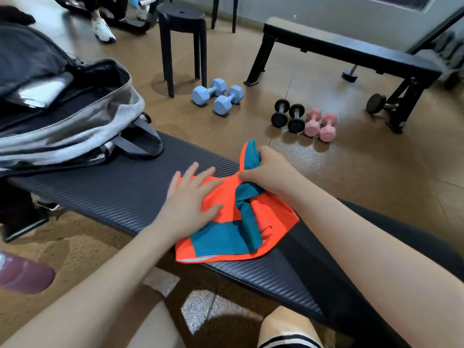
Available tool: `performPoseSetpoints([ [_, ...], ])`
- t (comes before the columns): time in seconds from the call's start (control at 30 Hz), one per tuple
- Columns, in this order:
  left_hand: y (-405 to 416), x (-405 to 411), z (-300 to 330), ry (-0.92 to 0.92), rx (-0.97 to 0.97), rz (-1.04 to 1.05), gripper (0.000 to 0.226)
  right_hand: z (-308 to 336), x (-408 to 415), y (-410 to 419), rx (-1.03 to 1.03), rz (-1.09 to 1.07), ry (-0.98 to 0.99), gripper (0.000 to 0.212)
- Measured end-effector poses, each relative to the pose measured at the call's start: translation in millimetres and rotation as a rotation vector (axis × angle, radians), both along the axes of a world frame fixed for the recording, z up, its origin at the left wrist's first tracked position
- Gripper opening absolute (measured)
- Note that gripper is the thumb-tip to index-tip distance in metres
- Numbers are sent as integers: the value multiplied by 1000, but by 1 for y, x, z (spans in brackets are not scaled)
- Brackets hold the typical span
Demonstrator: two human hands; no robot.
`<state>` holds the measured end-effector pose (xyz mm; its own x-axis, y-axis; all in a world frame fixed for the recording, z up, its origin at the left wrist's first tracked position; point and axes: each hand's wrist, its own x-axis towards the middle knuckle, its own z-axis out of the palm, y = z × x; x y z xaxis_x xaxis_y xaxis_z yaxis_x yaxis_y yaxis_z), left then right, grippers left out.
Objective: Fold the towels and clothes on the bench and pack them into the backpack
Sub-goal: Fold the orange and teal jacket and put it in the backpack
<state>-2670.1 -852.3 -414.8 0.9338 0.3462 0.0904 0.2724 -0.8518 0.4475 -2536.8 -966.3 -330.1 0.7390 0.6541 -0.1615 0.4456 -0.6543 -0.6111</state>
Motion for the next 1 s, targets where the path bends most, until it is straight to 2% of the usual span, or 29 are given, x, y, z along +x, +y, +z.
performPoseSetpoints([
  [0.07,18,-21,-3,-43,-67,218,55,1,-15,21,-26,79,-94,36],
  [0.13,21,-35,-7,-39,-330,235,44,-3,-34,41,-17,170,-119,38],
  [0.17,21,-38,-8,-83,-524,264,36,-5,-45,50,-29,232,-107,37],
  [0.23,20,-39,-4,-279,-1092,375,25,-12,-66,61,-132,384,-83,23],
  [0.27,21,-39,-1,-383,-1365,441,27,-18,-75,64,-197,470,-74,21],
  [0.33,26,-40,-4,-468,-1584,513,35,-27,-88,63,-212,594,-62,23],
  [0.4,25,-41,-6,-409,-1406,447,27,-28,-86,56,-84,639,-88,33],
  [0.47,23,-39,-6,-344,-1145,433,16,-26,-70,45,106,605,-143,32],
  [0.53,24,-36,-9,-295,-965,428,27,-35,-48,32,171,625,-356,35],
  [0.6,26,-32,-7,-275,-892,436,27,-53,-31,21,73,685,-568,34],
  [0.7,29,-29,-5,-262,-959,472,10,-78,-30,17,-137,781,-670,60],
  [0.73,29,-28,-3,-267,-1017,485,8,-82,-33,19,-171,799,-670,66],
  [0.8,29,-28,0,-262,-1066,508,22,-87,-39,26,-195,821,-689,72],
  [0.9,29,-27,3,-242,-1029,501,13,-91,-41,34,-206,834,-667,79],
  [0.93,27,-26,5,-242,-1041,501,11,-92,-39,34,-151,831,-585,72],
  [1.0,21,-23,8,-229,-1116,521,12,-85,-35,30,97,744,-221,52],
])
